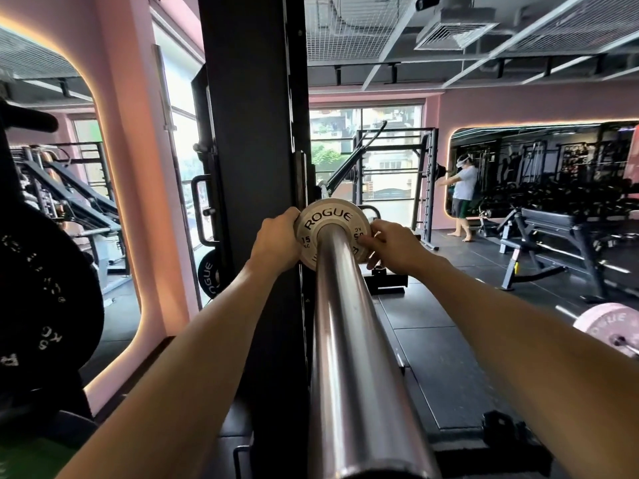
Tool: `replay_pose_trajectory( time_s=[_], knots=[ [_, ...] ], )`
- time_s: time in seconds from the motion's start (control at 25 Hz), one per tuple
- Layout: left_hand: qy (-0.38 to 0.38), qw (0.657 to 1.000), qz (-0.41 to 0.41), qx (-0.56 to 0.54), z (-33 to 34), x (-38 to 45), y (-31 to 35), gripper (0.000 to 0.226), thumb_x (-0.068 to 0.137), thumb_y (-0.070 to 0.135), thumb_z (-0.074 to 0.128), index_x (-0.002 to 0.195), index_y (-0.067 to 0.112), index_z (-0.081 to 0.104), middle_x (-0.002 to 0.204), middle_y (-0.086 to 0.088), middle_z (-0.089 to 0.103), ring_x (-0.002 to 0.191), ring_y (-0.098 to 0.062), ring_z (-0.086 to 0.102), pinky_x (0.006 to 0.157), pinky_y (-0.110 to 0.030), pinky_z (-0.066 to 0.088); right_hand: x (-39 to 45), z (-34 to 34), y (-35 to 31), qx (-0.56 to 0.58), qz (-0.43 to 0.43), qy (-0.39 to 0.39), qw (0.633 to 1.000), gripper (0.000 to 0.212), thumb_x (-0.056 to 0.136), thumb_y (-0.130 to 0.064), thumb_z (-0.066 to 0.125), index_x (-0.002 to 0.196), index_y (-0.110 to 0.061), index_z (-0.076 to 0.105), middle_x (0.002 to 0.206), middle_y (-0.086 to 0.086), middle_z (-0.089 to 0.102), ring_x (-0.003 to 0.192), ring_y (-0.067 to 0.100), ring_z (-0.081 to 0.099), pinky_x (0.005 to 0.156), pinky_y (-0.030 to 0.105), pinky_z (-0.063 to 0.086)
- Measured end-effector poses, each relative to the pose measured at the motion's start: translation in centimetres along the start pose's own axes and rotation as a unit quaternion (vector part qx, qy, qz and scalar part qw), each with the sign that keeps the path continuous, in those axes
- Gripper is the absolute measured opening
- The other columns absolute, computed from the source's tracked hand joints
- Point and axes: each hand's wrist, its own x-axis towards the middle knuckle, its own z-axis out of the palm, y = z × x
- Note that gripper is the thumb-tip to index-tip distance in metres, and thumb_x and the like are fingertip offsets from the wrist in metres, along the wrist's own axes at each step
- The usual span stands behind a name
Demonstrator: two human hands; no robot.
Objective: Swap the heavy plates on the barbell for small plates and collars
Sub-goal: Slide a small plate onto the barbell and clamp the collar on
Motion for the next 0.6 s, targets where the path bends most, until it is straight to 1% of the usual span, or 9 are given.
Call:
replay_pose_trajectory(
  time_s=[0.08, 0.2, 0.32, 0.48, 0.6],
  knots=[
    [-0.006, 1.0, -0.005, 0.0, 0.5, 0.7, -0.3, 0.02, 0.083, 0.012, 0.052, 0.102, 0.017, 0.054, 0.091, -0.007, 0.059, 0.078, -0.025, 0.047, 0.067, -0.034, 0.036, 0.8, 0.2, 0.3, -0.001, 0.0, -0.001, 1.0, 0.014, 0.096, -0.019, 0.055, 0.096, -0.005, 0.056, 0.073, 0.006, 0.071, 0.057, 0.021, 0.07, 0.047, 0.015, 0.044],
    [-0.005, 1.0, -0.023, -0.012, 1.4, 1.8, -0.6, 0.02, 0.083, 0.012, 0.05, 0.101, 0.017, 0.054, 0.095, -0.012, 0.062, 0.081, -0.029, 0.052, 0.068, -0.035, 0.041, 1.8, 0.3, 0.8, 0.003, 0.003, -0.002, 1.0, 0.013, 0.096, -0.019, 0.055, 0.095, -0.006, 0.056, 0.076, 0.009, 0.072, 0.057, 0.021, 0.07, 0.045, 0.015, 0.043],
    [-0.003, 0.999, -0.031, -0.006, 2.0, 2.6, -1.0, 0.02, 0.083, 0.012, 0.05, 0.102, 0.018, 0.055, 0.096, -0.012, 0.062, 0.083, -0.031, 0.056, 0.068, -0.037, 0.043, 2.8, 0.6, 1.3, -0.004, 0.002, -0.005, 1.0, 0.015, 0.097, -0.019, 0.055, 0.098, -0.004, 0.056, 0.079, 0.011, 0.072, 0.057, 0.022, 0.07, 0.044, 0.014, 0.042],
    [-0.014, 0.999, -0.028, 0.008, 2.0, 3.0, -1.0, 0.019, 0.083, 0.01, 0.052, 0.101, 0.016, 0.055, 0.098, -0.01, 0.062, 0.082, -0.027, 0.052, 0.069, -0.038, 0.043, 3.4, 0.3, 1.5, 0.012, 0.008, -0.019, 1.0, 0.021, 0.096, -0.019, 0.056, 0.102, 0.001, 0.055, 0.085, 0.016, 0.073, 0.062, 0.029, 0.07, 0.043, 0.016, 0.043],
    [-0.022, 0.999, -0.039, 0.02, 1.6, 2.6, -1.1, 0.013, 0.085, 0.014, 0.054, 0.098, 0.016, 0.056, 0.1, -0.011, 0.062, 0.088, -0.032, 0.058, 0.072, -0.04, 0.048, 3.4, 0.6, 1.5, 0.011, 0.028, -0.009, 1.0, 0.021, 0.095, -0.019, 0.057, 0.106, -0.001, 0.058, 0.091, 0.019, 0.072, 0.065, 0.029, 0.07, 0.041, 0.018, 0.044]
  ],
)
